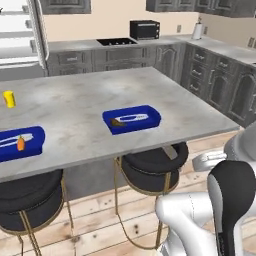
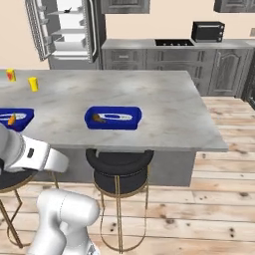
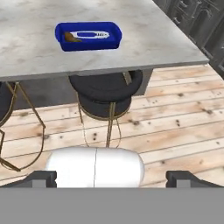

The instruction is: Gather the carrot and potato from the fridge and place them on a tray on the dining counter. Then gather the fish and chicken drumstick from the fridge and place them on the other tray.

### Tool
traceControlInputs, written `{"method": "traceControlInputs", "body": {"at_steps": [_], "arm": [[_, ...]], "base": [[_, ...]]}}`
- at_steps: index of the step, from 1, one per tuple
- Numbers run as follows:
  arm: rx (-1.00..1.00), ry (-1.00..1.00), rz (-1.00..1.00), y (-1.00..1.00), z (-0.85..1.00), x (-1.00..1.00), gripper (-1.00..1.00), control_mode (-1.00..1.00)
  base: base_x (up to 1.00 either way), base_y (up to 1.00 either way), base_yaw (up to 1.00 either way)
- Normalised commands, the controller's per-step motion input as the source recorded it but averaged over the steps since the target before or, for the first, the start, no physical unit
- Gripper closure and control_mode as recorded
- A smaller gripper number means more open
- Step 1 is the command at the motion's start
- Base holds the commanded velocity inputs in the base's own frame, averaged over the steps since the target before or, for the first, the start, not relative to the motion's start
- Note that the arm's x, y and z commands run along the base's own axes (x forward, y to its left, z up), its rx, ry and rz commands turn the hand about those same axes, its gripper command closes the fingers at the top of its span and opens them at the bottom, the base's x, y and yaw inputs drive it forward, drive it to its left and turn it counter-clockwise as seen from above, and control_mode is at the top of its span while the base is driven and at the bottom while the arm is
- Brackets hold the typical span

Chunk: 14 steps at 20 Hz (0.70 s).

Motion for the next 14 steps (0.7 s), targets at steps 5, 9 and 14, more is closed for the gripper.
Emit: {"method": "traceControlInputs", "body": {"at_steps": [5,9,14], "arm": [[0.00,0.00,0.00,0.00,0.00,0.00,-1.00,1.00],[0.00,0.00,0.00,0.00,0.00,0.00,-1.00,1.00],[0.00,0.00,0.00,0.00,0.00,0.00,-1.00,1.00]], "base": [[0.06,-1.00,0.06],[0.49,-1.00,0.10],[0.60,-1.00,0.12]]}}
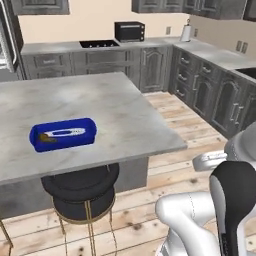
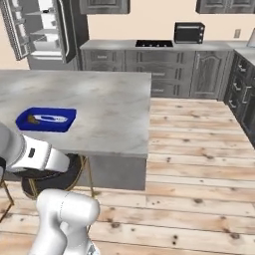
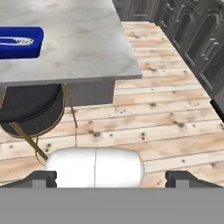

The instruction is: Gather the carrot and potato from the fridge and place them on a tray on the dining counter. Then gather the fish and chicken drumstick from the fridge and place them on the other tray.

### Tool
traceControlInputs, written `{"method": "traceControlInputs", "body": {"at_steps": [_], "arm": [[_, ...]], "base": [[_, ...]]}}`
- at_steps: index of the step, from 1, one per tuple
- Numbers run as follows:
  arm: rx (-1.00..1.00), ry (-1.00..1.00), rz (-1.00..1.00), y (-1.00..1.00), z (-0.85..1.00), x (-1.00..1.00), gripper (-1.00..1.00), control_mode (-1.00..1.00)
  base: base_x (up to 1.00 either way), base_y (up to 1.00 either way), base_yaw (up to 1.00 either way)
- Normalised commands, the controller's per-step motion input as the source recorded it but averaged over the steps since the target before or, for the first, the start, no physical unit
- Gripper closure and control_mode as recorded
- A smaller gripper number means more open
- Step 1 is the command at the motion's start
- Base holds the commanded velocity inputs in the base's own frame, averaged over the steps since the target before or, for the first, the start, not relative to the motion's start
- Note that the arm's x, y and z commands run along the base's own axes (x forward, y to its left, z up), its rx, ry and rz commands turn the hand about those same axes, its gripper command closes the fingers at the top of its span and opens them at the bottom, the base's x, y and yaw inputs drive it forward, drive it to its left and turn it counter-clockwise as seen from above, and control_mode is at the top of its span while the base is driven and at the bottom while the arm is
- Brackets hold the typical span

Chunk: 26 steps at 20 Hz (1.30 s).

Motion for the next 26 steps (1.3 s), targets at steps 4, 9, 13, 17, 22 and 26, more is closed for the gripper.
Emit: {"method": "traceControlInputs", "body": {"at_steps": [4,9,13,17,22,26], "arm": [[0.00,0.00,0.00,0.00,0.00,0.00,-1.00,1.00],[0.00,0.00,0.00,0.00,0.00,0.00,-1.00,1.00],[0.00,0.00,0.00,0.00,0.00,0.00,-1.00,1.00],[0.00,0.00,0.00,0.00,0.00,0.00,-1.00,1.00],[0.00,0.00,0.00,0.00,0.00,0.00,-1.00,1.00],[0.00,0.00,0.00,0.00,0.00,0.00,-1.00,1.00]], "base": [[0.83,-0.93,0.14],[0.78,-0.91,0.17],[0.74,-0.86,0.22],[0.81,-0.73,0.26],[0.83,-0.69,0.28],[0.79,-0.70,0.30]]}}
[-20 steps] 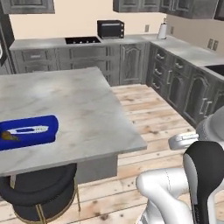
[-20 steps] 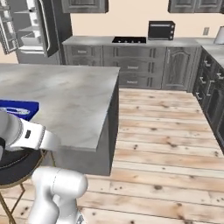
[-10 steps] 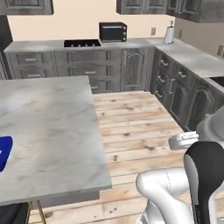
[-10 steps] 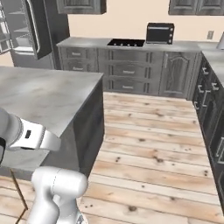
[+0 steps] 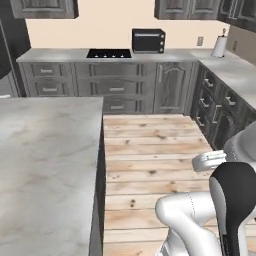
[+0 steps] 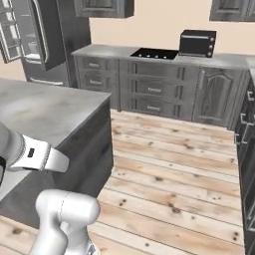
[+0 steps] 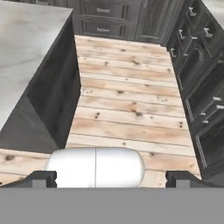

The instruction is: Gather the carrot and potato from the fridge and place them on a tray on the dining counter. Then gather the fish and chicken drumstick from the fridge and place them on the other tray.

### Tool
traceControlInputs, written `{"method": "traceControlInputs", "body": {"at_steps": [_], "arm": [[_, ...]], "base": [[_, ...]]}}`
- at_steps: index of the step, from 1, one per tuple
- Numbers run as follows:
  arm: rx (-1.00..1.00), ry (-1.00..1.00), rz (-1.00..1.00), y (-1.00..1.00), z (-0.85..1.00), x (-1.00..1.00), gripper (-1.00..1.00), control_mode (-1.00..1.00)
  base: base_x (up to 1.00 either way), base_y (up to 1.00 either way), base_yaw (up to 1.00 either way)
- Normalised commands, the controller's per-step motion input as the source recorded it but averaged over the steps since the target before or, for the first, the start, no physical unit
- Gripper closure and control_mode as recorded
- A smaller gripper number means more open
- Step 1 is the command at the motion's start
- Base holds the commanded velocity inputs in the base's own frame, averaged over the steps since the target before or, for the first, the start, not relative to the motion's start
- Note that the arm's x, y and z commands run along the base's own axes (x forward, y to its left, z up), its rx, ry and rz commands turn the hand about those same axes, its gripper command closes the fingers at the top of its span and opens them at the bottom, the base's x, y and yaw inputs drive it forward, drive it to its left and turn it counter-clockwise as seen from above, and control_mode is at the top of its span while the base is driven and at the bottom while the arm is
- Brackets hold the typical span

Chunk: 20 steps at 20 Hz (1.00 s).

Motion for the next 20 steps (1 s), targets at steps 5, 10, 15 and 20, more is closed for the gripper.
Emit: {"method": "traceControlInputs", "body": {"at_steps": [5,10,15,20], "arm": [[0.00,0.00,0.00,0.00,0.00,0.00,-1.00,1.00],[0.00,0.00,0.00,0.00,0.00,0.00,-1.00,1.00],[0.00,0.00,0.00,0.00,0.00,0.00,-1.00,1.00],[0.00,0.00,0.00,0.00,0.00,0.00,-1.00,1.00]], "base": [[0.82,-0.63,0.32],[0.86,-0.59,0.33],[0.87,-0.56,0.33],[0.91,-0.51,0.33]]}}
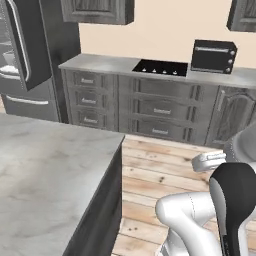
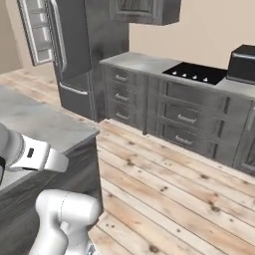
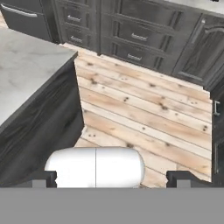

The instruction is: Gather the carrot and potato from the fridge and place them on a tray on the dining counter. Then gather the fish and chicken drumstick from the fridge and place them on the other tray.

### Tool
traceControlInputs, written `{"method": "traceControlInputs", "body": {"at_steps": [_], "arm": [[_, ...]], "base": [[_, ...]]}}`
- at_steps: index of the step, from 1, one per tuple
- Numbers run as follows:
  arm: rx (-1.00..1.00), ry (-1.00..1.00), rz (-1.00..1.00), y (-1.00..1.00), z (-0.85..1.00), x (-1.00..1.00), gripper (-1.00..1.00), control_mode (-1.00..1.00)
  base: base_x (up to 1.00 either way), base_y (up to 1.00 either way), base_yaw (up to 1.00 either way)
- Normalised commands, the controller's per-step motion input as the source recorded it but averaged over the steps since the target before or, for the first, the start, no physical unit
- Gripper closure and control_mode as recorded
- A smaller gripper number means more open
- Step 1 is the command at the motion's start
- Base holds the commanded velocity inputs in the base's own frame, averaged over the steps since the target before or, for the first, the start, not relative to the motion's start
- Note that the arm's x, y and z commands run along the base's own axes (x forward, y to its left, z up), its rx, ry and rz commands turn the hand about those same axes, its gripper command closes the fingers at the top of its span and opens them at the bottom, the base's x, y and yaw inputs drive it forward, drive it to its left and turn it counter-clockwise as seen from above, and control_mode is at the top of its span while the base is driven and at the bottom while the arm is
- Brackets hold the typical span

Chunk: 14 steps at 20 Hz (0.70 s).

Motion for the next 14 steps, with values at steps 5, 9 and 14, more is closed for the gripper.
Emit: {"method": "traceControlInputs", "body": {"at_steps": [5,9,14], "arm": [[0.00,0.00,0.00,0.00,0.00,0.00,-1.00,1.00],[0.00,0.00,0.00,0.00,0.00,0.00,-1.00,1.00],[0.00,0.00,0.00,0.00,0.00,0.00,-1.00,1.00]], "base": [[0.92,-0.51,0.32],[0.93,-0.49,0.32],[0.97,-0.46,0.32]]}}
